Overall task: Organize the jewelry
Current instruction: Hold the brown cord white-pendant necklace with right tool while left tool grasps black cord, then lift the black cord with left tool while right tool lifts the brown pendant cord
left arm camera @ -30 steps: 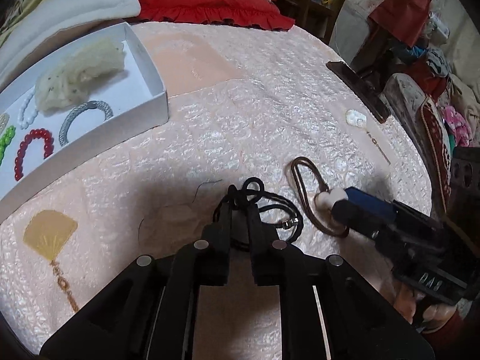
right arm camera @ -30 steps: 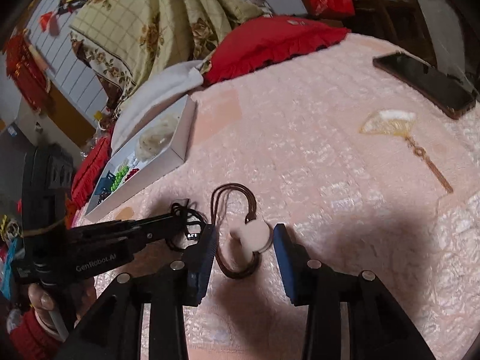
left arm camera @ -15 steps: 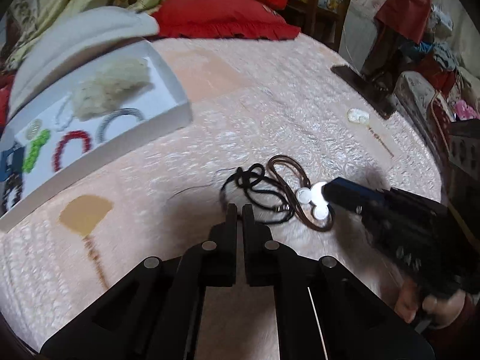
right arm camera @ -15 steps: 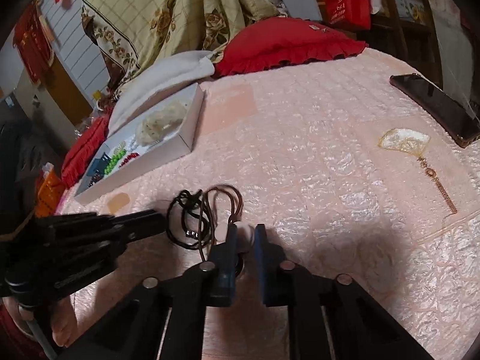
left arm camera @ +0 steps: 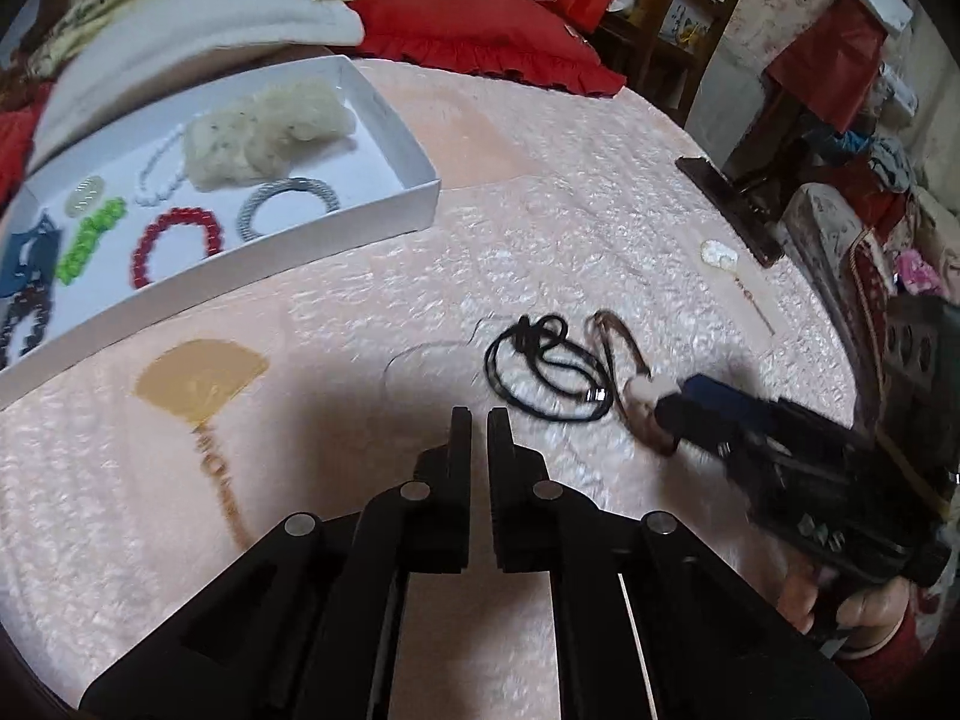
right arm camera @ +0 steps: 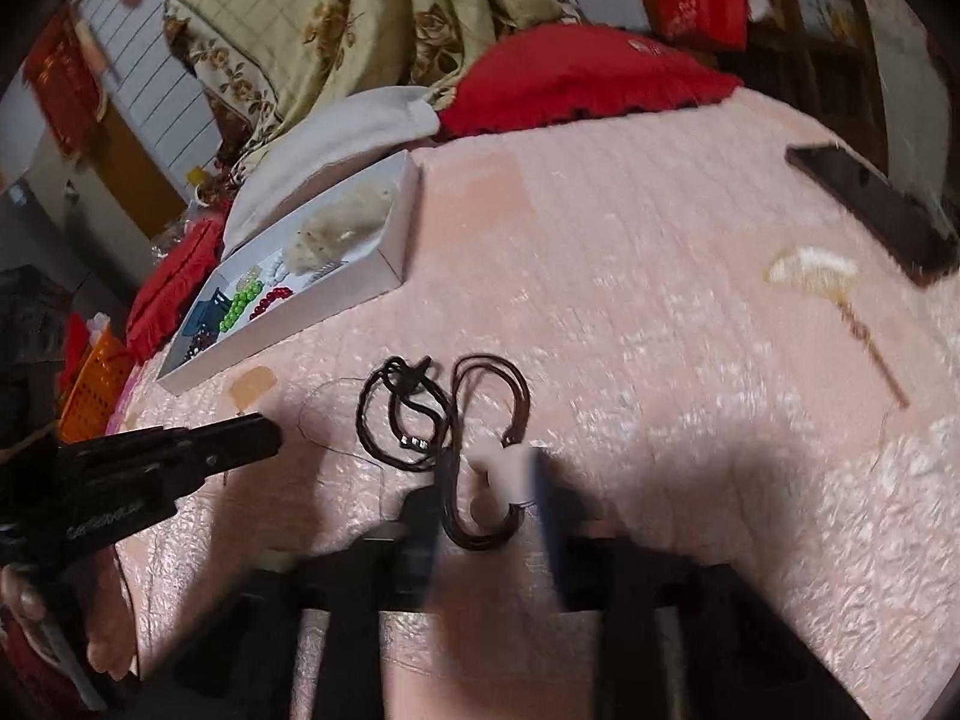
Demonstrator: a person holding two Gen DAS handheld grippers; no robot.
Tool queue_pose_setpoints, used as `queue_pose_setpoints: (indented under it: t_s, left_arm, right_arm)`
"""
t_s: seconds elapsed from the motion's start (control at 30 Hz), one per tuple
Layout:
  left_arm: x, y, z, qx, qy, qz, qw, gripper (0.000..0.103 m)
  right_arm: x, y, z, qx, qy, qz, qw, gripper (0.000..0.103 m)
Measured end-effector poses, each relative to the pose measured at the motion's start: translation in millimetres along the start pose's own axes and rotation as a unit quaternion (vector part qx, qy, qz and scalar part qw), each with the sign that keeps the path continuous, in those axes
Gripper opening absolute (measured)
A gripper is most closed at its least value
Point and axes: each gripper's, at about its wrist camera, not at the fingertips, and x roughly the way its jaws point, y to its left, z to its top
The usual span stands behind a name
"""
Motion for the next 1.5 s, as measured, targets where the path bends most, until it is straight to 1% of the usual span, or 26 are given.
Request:
queue_pose_setpoints:
  t_s: [0.03, 0.1, 0.13, 0.17, 0.2, 0.23, 0.3, 0.4, 0.43, 0.5, 0.57, 0.6, 0.63, 0.67, 0.73, 0.8, 0.9, 0.93, 1.03, 1.23, 1.3, 1.33, 1.37, 1.4, 1.47, 1.5]
  left_arm:
    - [3, 0, 2, 0.0, 0.0, -0.003, 1.0, 0.005]
    - [10, 0, 10, -0.002, 0.001, -0.011, 0.9999, 0.01]
    - [13, 0, 13, -0.002, 0.001, -0.013, 0.9999, 0.019]
    - [18, -1, 17, -0.001, 0.0, -0.016, 0.9999, 0.034]
    - [21, -1, 20, 0.0, -0.001, -0.016, 0.9999, 0.04]
    - [24, -2, 23, 0.004, -0.005, -0.014, 0.9999, 0.043]
    - [32, -6, 29, 0.016, -0.004, -0.013, 0.9998, 0.043]
    - [44, -10, 32, 0.033, 0.014, -0.018, 0.9992, 0.043]
    - [45, -14, 32, 0.047, 0.004, -0.012, 0.9988, 0.044]
    - [49, -22, 30, 0.078, 0.003, 0.002, 0.9969, 0.044]
    - [51, -25, 27, 0.094, 0.004, 0.01, 0.9955, 0.043]
    - [51, -26, 26, 0.099, 0.004, 0.017, 0.995, 0.038]
    - [50, -26, 25, 0.1, 0.005, 0.028, 0.9946, 0.017]
    - [50, -24, 25, 0.098, 0.013, 0.032, 0.9946, 0.007]
    - [47, -17, 24, 0.082, 0.016, 0.025, 0.9962, 0.007]
    - [42, -10, 21, 0.072, 0.013, 0.036, 0.9967, 0.006]
    - [31, -2, 13, 0.056, 0.01, 0.038, 0.9976, 0.004]
    - [25, 1, 9, 0.053, 0.006, 0.039, 0.9978, 0.004]
    - [6, 7, -3, 0.044, -0.007, 0.047, 0.9979, 0.004]
    - [-38, 24, -29, 0.014, -0.042, 0.07, 0.9965, 0.004]
    - [-53, 29, -38, 0.003, -0.052, 0.079, 0.9955, 0.004]
    - [-60, 32, -43, -0.002, -0.058, 0.084, 0.9948, 0.004]
    - [-68, 34, -48, -0.008, -0.063, 0.088, 0.9941, 0.004]
    - [-73, 37, -51, -0.012, -0.066, 0.089, 0.9937, 0.004]
    - [-88, 42, -59, -0.023, -0.075, 0.091, 0.9927, 0.004]
    - [-94, 44, -62, -0.027, -0.079, 0.093, 0.9921, 0.004]
  right_arm:
    - [-2, -1, 0, -0.001, -0.005, 0.004, 1.0, 0.04]
    - [-2, -2, 0, -0.002, -0.008, 0.002, 1.0, 0.041]
    - [-1, -2, 1, -0.004, -0.006, -0.001, 1.0, 0.041]
    - [1, -2, 2, -0.007, -0.004, 0.0, 1.0, 0.041]
    - [4, 0, 3, -0.014, 0.0, 0.0, 1.0, 0.041]
    - [7, 2, 3, -0.023, 0.004, -0.002, 1.0, 0.041]
    - [14, 10, 4, -0.041, 0.01, -0.006, 0.999, 0.041]
    - [19, 18, 4, -0.066, 0.011, -0.013, 0.998, 0.041]
    - [20, 20, 4, -0.073, 0.011, -0.015, 0.997, 0.041]
    - [22, 23, 3, -0.086, 0.011, -0.017, 0.996, 0.041]
    - [21, 26, 1, -0.096, 0.012, -0.016, 0.995, 0.041]
    - [20, 26, -1, -0.099, 0.011, -0.012, 0.995, 0.041]
    - [19, 25, -3, -0.099, 0.011, -0.009, 0.995, 0.041]
    - [17, 24, -5, -0.099, 0.012, -0.004, 0.995, 0.041]
    - [17, 25, -9, -0.104, 0.008, -0.007, 0.994, 0.042]
    - [18, 29, -10, -0.119, 0.008, -0.016, 0.993, 0.042]
    - [25, 38, -6, -0.135, 0.011, -0.027, 0.99, 0.046]
    - [28, 42, -4, -0.139, 0.014, -0.029, 0.99, 0.048]
    - [36, 52, 0, -0.153, 0.022, -0.032, 0.988, 0.049]
    - [54, 73, 6, -0.193, 0.031, -0.083, 0.977, 0.05]
    - [57, 75, 8, -0.195, 0.031, -0.082, 0.977, 0.049]
    - [57, 75, 10, -0.192, 0.032, -0.081, 0.978, 0.035]
    - [56, 74, 12, -0.187, 0.035, -0.079, 0.978, 0.024]
    - [55, 71, 15, -0.174, 0.042, -0.069, 0.981, 0.018]
    - [50, 65, 17, -0.145, 0.047, -0.045, 0.987, 0.015]
    - [47, 64, 17, -0.136, 0.046, -0.038, 0.989, 0.005]
